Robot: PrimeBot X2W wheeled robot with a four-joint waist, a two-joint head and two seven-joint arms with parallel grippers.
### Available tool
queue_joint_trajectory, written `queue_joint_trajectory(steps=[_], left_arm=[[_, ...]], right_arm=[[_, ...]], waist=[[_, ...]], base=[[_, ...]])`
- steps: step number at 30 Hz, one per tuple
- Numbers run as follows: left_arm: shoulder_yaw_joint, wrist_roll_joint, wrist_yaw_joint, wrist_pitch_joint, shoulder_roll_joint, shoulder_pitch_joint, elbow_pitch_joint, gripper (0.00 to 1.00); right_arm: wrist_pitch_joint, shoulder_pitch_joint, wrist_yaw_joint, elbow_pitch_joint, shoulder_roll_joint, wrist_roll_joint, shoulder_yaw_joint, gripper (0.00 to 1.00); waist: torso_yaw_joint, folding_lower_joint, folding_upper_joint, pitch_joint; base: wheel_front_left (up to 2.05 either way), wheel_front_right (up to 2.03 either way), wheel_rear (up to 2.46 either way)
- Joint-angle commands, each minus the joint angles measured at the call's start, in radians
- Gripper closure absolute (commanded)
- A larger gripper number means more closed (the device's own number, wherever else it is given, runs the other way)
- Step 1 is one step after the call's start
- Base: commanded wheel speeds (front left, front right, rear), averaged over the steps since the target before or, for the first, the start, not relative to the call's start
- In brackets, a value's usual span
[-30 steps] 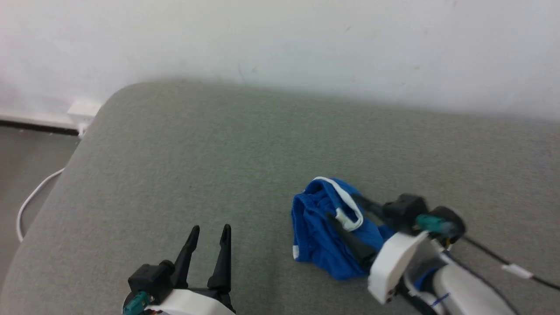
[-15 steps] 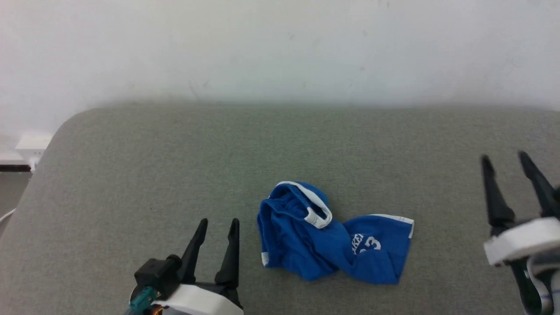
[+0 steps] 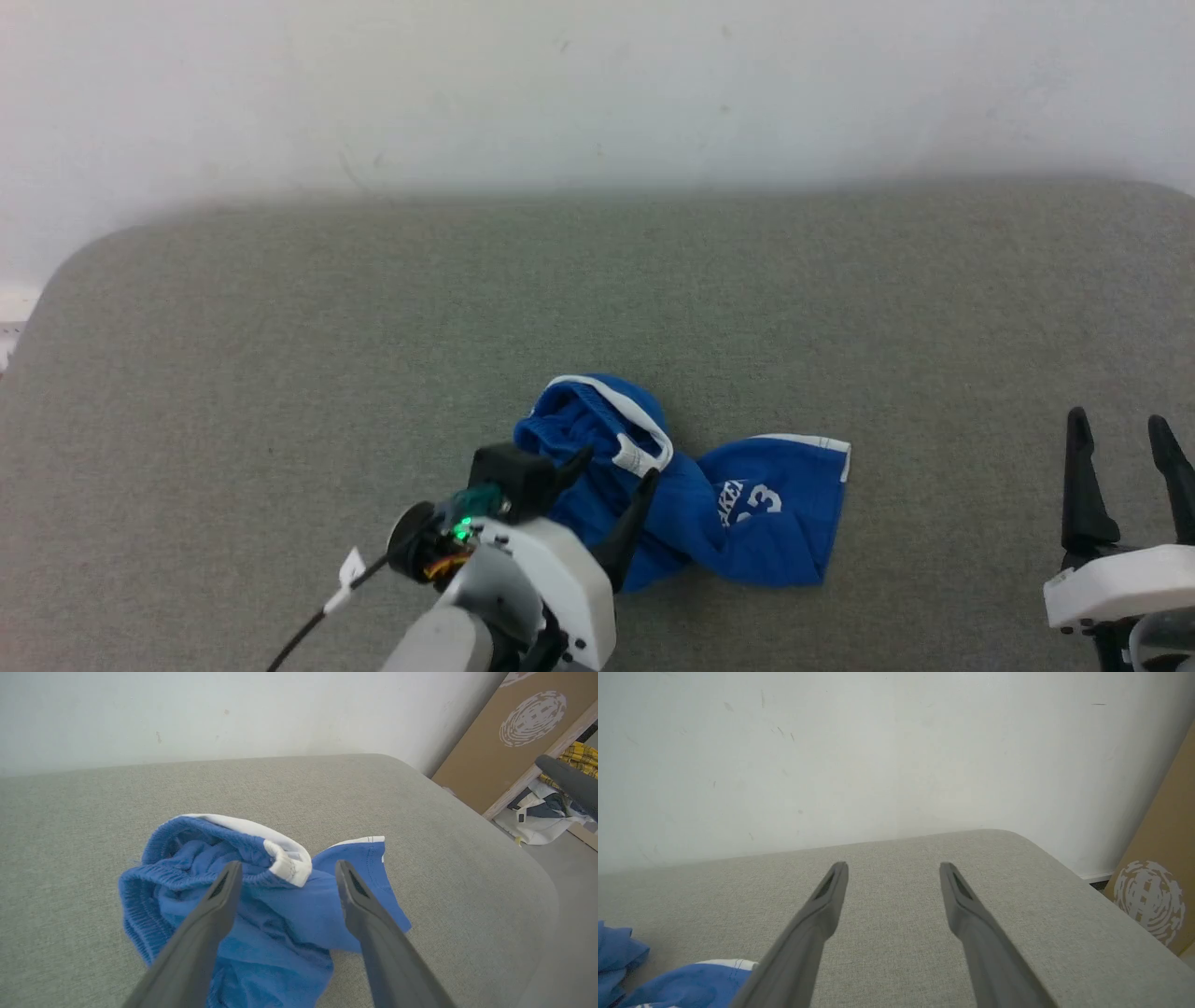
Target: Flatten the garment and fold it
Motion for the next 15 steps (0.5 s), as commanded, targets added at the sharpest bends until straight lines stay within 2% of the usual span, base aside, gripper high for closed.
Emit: queue_joint_trajectory(steps=[1, 6, 11, 12, 13, 14, 15], left_arm=[[-0.008, 0.008, 0.004, 0.072, 0.012, -0.044, -0.014, 0.00], [-0.023, 0.029, 0.025, 0.215, 0.035, -0.098, -0.013, 0.00], [-0.021, 0.041, 0.045, 0.242, 0.044, -0.121, -0.014, 0.00], [-0.023, 0.040, 0.043, 0.247, 0.046, -0.122, -0.012, 0.04], [-0.027, 0.037, 0.038, 0.247, 0.047, -0.124, -0.013, 0.90], [-0.027, 0.033, 0.036, 0.243, 0.048, -0.125, -0.016, 1.00], [-0.027, 0.029, 0.034, 0.241, 0.049, -0.124, -0.018, 1.00]], right_arm=[[-0.006, -0.014, -0.001, 0.002, 0.006, -0.006, 0.008, 0.00], [-0.013, -0.029, -0.001, 0.018, 0.008, -0.003, 0.021, 0.00], [-0.025, -0.036, -0.001, 0.040, 0.008, 0.011, 0.025, 0.00], [-0.027, -0.037, -0.001, 0.044, 0.008, 0.013, 0.025, 0.00], [-0.031, -0.040, -0.001, 0.049, 0.008, 0.014, 0.025, 0.00], [-0.033, -0.042, -0.001, 0.054, 0.008, 0.014, 0.025, 0.00], [-0.035, -0.043, -0.001, 0.058, 0.008, 0.015, 0.025, 0.00]], waist=[[-0.025, 0.0000, 0.0000, 0.027], [-0.049, 0.0000, 0.0000, 0.056], [-0.062, 0.0000, 0.0000, 0.079], [-0.064, 0.0000, 0.0000, 0.083], [-0.064, 0.0000, 0.0000, 0.086], [-0.064, 0.0000, 0.0000, 0.087], [-0.064, 0.0000, 0.0000, 0.087]], base=[[0.00, 0.00, 0.00], [0.00, 0.00, 0.00], [0.00, 0.00, 0.00], [0.00, 0.00, 0.00], [0.00, 0.00, 0.00], [0.00, 0.00, 0.00], [0.00, 0.00, 0.00]])
